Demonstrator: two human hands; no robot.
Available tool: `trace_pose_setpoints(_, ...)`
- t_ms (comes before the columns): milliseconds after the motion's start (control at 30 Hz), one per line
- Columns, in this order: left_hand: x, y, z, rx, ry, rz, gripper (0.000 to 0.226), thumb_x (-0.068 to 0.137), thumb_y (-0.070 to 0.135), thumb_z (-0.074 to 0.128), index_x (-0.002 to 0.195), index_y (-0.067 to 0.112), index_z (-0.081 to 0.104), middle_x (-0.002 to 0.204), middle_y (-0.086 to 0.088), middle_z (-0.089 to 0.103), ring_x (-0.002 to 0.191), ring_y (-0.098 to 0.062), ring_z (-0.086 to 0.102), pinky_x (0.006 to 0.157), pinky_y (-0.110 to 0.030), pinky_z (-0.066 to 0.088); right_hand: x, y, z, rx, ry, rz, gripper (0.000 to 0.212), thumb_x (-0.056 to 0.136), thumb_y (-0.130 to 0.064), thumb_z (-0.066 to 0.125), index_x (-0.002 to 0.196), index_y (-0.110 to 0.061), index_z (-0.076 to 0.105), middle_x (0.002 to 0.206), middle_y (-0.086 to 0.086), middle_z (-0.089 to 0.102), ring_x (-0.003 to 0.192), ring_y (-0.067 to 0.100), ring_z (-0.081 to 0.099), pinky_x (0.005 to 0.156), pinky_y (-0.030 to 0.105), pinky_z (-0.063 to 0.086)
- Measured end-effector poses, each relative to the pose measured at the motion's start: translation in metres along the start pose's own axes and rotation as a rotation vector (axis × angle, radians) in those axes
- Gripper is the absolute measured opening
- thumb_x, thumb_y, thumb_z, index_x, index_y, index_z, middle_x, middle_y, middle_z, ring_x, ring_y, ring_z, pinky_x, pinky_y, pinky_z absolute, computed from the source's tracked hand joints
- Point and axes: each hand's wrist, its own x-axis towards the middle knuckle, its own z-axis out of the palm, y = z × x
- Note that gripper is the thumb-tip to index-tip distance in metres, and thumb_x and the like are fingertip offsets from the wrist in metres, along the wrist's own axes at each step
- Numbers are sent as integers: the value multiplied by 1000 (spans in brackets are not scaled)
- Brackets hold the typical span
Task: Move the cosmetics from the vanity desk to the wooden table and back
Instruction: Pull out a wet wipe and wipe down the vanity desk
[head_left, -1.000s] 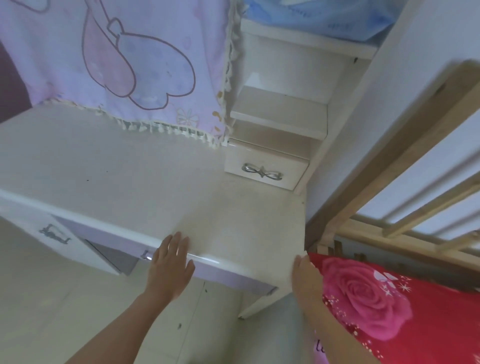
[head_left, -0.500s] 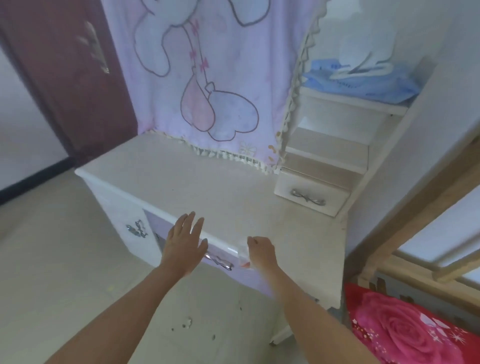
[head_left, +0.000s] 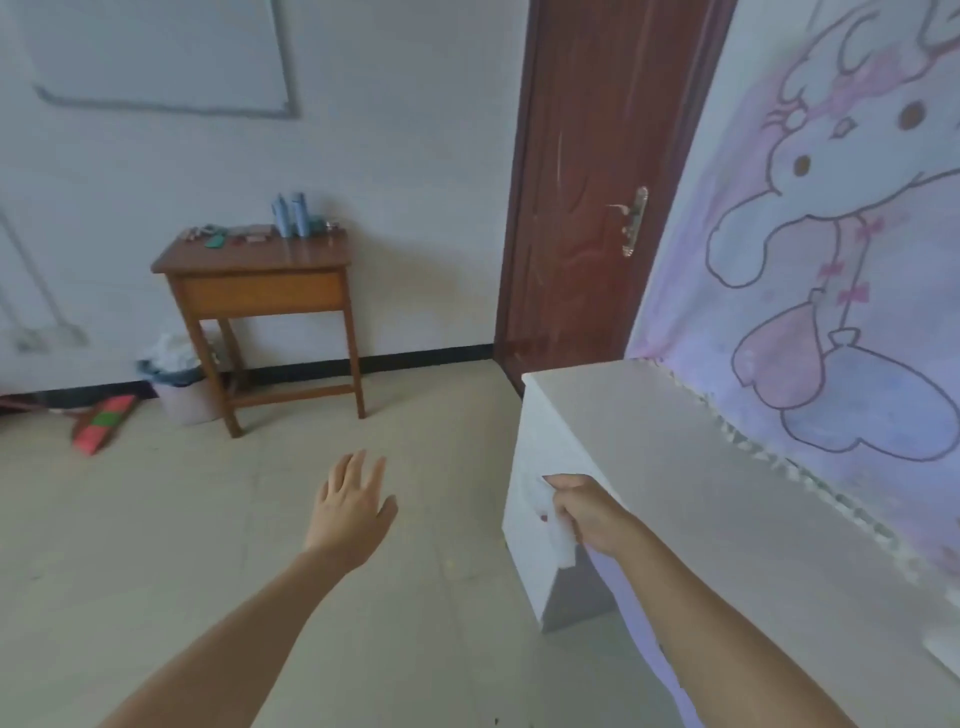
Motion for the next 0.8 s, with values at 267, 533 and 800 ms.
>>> trace_pose_setpoints(267,-66,-159,-71,8,156,-308,54,96,35,32,145,18,15,154,-6,9,142,-24,1,114,-36,10,2,-95,168,-495,-207,-398,58,81,3,54,135,-14,43,113,8,59,91,16,55,71,20,42)
trace_pose_setpoints(533,-145,-304,-137,46,289,-506,55,95,35,36,144,16,20,152,-11,16,141,-26,6,112,-38,15,-27,-159,322,-631,-258,-659,23,79,-10,65,84,-24,47,94,1,60,77,12,54,54,14,38)
trace_pose_setpoints(800,-156,-388,-177,44,374,-581,54,96,36,34,144,16,21,152,-10,15,141,-25,4,113,-37,14,-23,-217,428,-740,-304,-764,10,78,-24,61,74,-30,53,97,2,59,87,19,56,60,20,40)
